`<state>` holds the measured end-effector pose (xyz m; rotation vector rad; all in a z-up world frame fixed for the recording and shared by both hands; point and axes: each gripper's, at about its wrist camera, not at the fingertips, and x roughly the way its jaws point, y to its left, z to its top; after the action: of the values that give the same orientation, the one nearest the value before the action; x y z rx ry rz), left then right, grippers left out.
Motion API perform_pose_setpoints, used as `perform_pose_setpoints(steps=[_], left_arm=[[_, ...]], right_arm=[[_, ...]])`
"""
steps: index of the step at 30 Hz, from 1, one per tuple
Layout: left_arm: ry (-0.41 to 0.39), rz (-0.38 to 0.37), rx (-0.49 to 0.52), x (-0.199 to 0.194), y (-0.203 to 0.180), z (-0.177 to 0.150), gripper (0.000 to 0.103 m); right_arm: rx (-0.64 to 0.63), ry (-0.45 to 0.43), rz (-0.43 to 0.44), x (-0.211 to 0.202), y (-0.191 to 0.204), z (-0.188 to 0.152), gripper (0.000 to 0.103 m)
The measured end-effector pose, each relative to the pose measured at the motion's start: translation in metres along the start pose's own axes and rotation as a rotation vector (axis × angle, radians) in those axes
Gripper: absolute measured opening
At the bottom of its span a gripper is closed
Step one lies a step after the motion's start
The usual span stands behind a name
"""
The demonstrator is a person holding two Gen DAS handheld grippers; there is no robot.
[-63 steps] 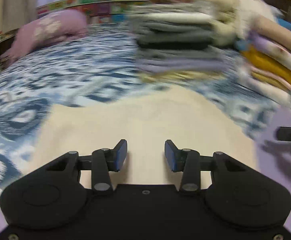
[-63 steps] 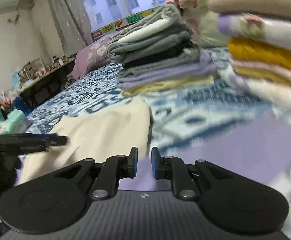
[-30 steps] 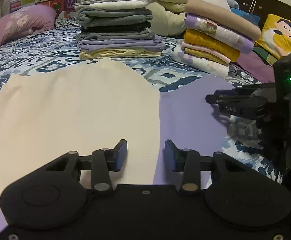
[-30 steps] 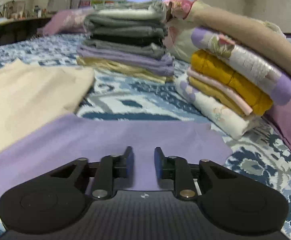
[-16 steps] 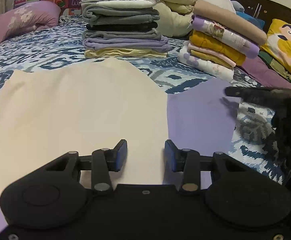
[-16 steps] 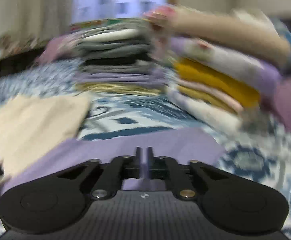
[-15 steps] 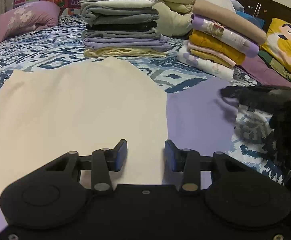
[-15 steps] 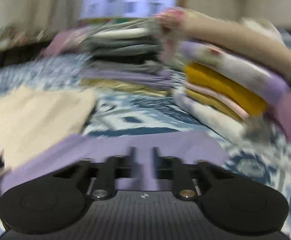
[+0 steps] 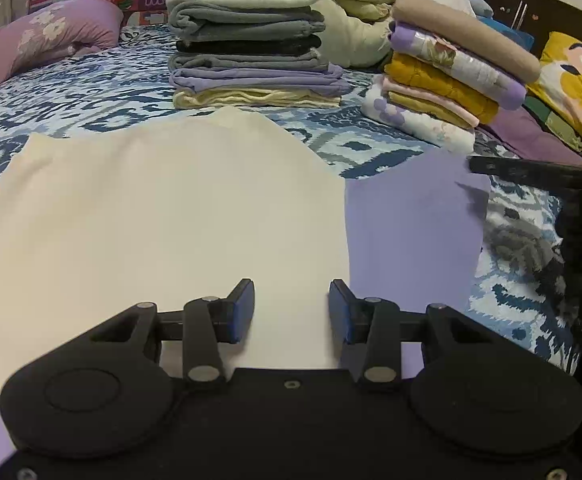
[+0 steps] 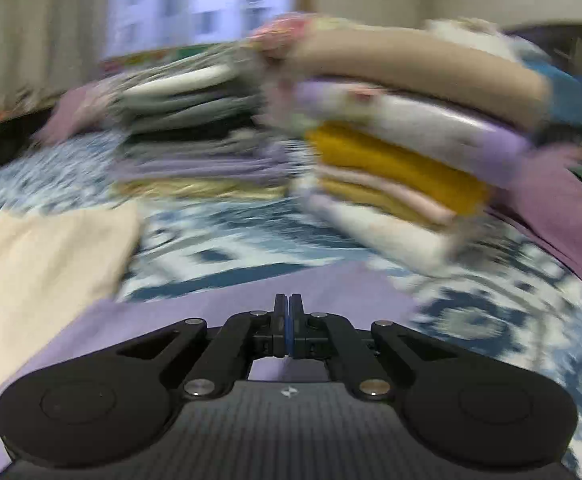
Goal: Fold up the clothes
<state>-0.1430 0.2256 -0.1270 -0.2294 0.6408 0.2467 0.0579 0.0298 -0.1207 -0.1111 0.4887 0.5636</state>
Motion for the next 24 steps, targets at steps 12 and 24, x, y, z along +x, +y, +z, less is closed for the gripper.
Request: perform_pose_setpoints(steps=[12,24], left_arm=[[0.011,-0.001,0.009,0.003,0.000,-0.001,0.040],[0.010,0.003,0.000,0.003,0.004,0.000,0.040]], right_arm=[[-0.182,0.104,0.114,0.023,0.046,-0.012,0.020],[0.077,0.032,-0.030,0.007,-0.011,-0.002,0.002]])
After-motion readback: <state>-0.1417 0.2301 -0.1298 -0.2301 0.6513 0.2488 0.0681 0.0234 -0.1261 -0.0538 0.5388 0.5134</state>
